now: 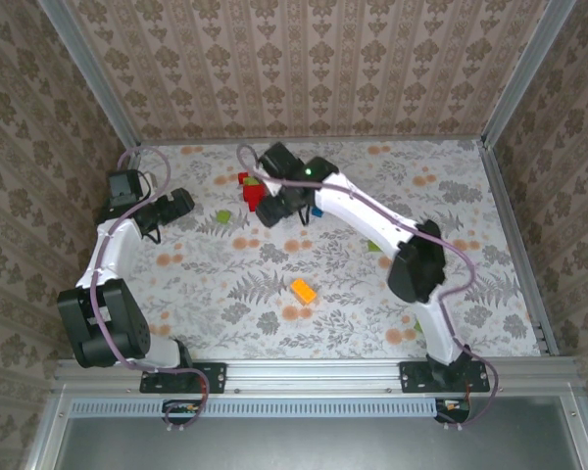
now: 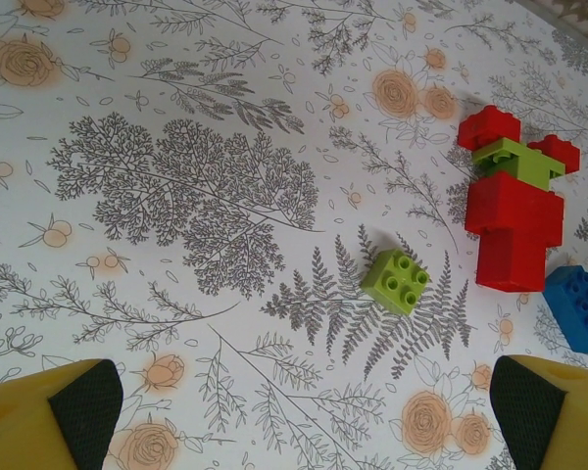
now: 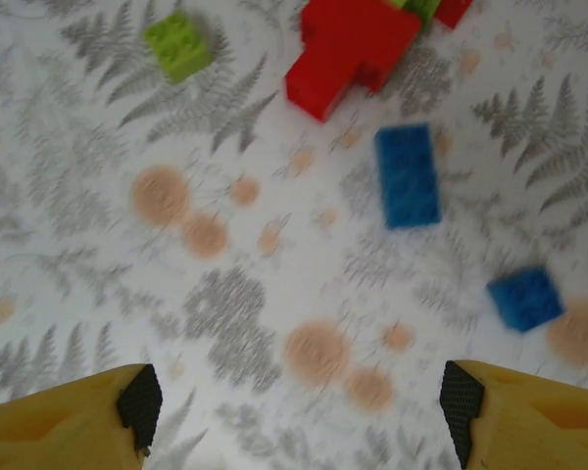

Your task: Assemble a carrot with lego

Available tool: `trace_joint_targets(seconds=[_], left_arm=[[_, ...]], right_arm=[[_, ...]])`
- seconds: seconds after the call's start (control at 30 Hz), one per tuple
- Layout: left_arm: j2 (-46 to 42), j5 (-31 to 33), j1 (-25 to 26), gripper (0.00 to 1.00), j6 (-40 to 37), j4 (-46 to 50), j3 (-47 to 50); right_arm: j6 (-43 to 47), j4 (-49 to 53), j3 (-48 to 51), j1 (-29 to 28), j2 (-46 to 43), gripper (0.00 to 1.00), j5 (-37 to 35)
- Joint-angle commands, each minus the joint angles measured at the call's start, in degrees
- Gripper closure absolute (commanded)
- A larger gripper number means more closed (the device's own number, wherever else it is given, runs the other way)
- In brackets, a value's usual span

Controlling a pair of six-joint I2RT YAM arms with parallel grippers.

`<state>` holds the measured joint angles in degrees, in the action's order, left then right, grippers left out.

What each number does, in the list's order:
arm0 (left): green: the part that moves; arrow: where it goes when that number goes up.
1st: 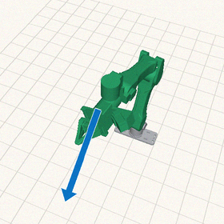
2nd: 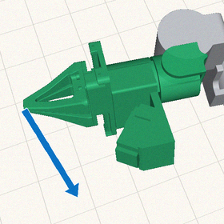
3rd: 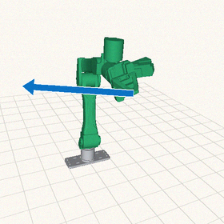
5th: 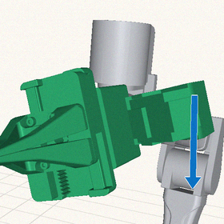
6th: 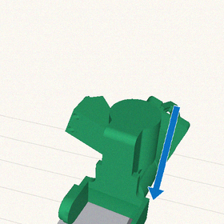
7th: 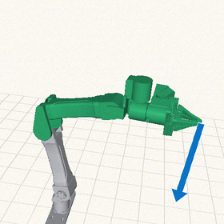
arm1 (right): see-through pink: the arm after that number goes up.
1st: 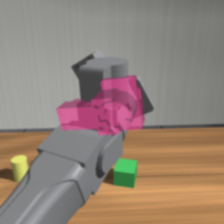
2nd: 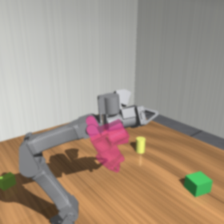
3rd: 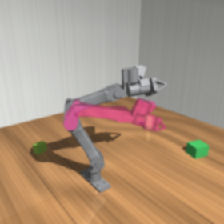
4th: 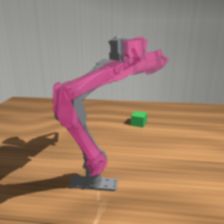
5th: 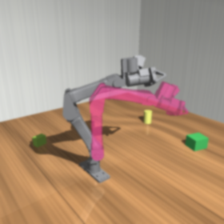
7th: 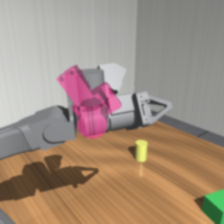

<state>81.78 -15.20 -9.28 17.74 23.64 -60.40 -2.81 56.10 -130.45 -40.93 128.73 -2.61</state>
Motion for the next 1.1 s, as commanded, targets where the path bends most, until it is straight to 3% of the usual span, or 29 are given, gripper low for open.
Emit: trace_joint_targets(seconds=[0.0, 0.1, 0.27, 0.57, 0.9, 1.07], left_arm=[[-1.1, -0.8, 0.5, 0.0, -0.9, 0.2, -1.4], [-1.1, -1.0, 0.6, 0.0, -0.9, -0.1, -1.4], [-0.2, -1.4, 0.6, 0.0, -0.8, -0.4, -1.7], [0.6, -0.7, 0.7, 0.0, -1.0, -0.2, -2.2], [1.6, -0.3, 0.9, 0.0, -1.1, -0.2, -2.8], [2.0, -0.1, 1.0, 0.0, -1.0, -0.2, -2.9]], right_arm=[[5.1, 11.1, -16.1, 4.7, 11.4, 0.22, 5.1], [3.2, 10.6, -24.1, 8.3, 18.3, 0.23, 10.8], [0.2, -0.8, -16.7, 11.3, 19.9, 0.24, 17.5], [-3.4, -7.3, -17.1, 11.9, 24.8, 0.26, 23.2], [-2.9, -5.0, -20.5, 10.4, 29.2, 0.29, 19.4], [-2.2, -4.1, -20.6, 9.8, 29.6, 0.4, 16.1]])
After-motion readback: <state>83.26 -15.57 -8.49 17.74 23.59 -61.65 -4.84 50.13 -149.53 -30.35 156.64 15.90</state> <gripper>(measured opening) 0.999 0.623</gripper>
